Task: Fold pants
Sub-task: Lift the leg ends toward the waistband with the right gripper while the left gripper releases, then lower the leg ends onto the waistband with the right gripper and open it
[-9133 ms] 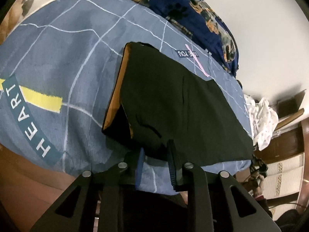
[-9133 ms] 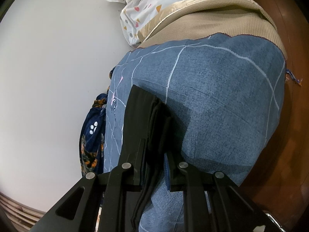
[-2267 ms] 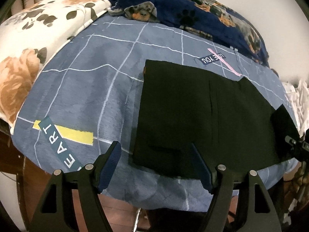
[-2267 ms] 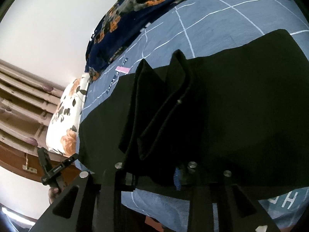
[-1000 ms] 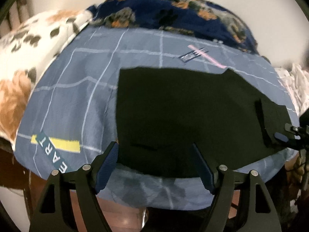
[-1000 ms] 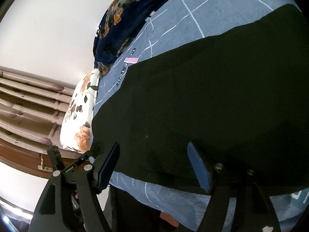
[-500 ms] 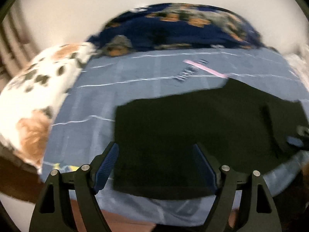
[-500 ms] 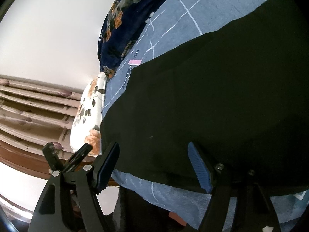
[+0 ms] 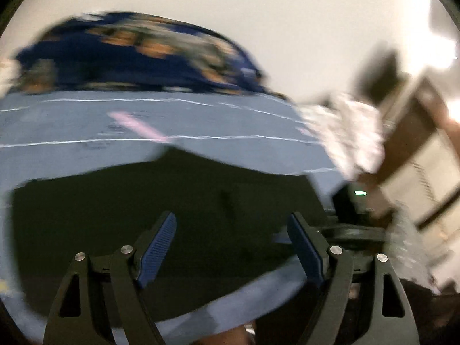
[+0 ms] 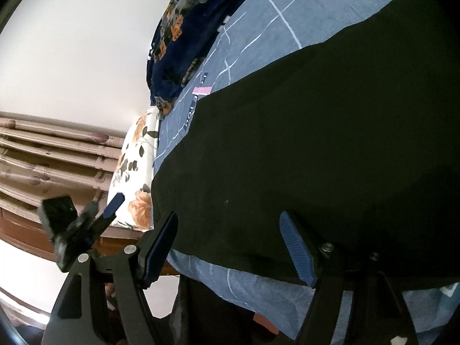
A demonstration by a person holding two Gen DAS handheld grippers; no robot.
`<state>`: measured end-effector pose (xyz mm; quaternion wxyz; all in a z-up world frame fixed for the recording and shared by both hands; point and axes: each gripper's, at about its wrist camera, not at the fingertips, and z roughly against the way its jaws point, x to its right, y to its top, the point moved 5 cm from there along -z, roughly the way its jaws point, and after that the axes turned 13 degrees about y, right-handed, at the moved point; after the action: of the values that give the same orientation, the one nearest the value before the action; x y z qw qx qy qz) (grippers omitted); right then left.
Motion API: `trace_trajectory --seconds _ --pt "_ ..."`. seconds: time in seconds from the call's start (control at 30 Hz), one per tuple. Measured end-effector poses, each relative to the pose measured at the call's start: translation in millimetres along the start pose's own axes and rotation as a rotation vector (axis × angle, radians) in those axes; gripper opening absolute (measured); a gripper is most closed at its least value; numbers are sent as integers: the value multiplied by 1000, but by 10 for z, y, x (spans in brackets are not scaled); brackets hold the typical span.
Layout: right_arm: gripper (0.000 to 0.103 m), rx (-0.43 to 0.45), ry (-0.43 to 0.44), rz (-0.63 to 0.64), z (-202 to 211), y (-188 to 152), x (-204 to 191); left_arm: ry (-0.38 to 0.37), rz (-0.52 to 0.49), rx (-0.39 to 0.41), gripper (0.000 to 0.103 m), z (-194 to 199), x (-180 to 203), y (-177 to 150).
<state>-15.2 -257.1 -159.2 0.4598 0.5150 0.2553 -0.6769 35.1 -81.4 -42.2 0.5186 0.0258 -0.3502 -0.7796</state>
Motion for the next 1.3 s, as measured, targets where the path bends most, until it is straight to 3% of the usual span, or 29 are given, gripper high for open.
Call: trace_trajectory --seconds 0.1,0.2,0.33,0.47,0.57,0.63,0.7,0.9,0.93,1.03,1.2,1.3 --pt "70 -4 22 -30 27 3 13 -152 11 -27 80 -311 325 69" --pt "71 -16 77 -94 113 2 28 -228 -15 -53 80 -577 594 85" --pt "71 7 75 -70 437 33 -3 -195 -112 -102 80 -897 828 -52" --pt "73 101 -31 41 948 243 -10 -170 -165 -168 80 -1154 920 -255" --pt "53 174 -88 87 1226 485 29 -146 -180 -196 80 -1284 905 -380" --pt "25 196 -126 116 1313 669 81 -121 -168 -224 80 -1376 860 -441" --pt "15 195 -173 134 1302 812 143 -125 -140 -234 80 -1417 817 -484" --pt "9 189 -271 92 1292 1194 584 -106 -151 -218 80 -1385 812 -505" --pt "0 193 -278 75 1305 1234 658 -98 -159 -215 80 -1385 823 -515" --pt "0 232 -191 -6 1381 1340 854 -87 -169 -210 80 -1401 843 -521" --pt "0 234 -196 33 1424 1329 797 -79 -168 -217 80 -1402 852 -514" --pt "9 257 -143 88 1546 1216 608 -71 -173 -219 80 -1396 861 -518"
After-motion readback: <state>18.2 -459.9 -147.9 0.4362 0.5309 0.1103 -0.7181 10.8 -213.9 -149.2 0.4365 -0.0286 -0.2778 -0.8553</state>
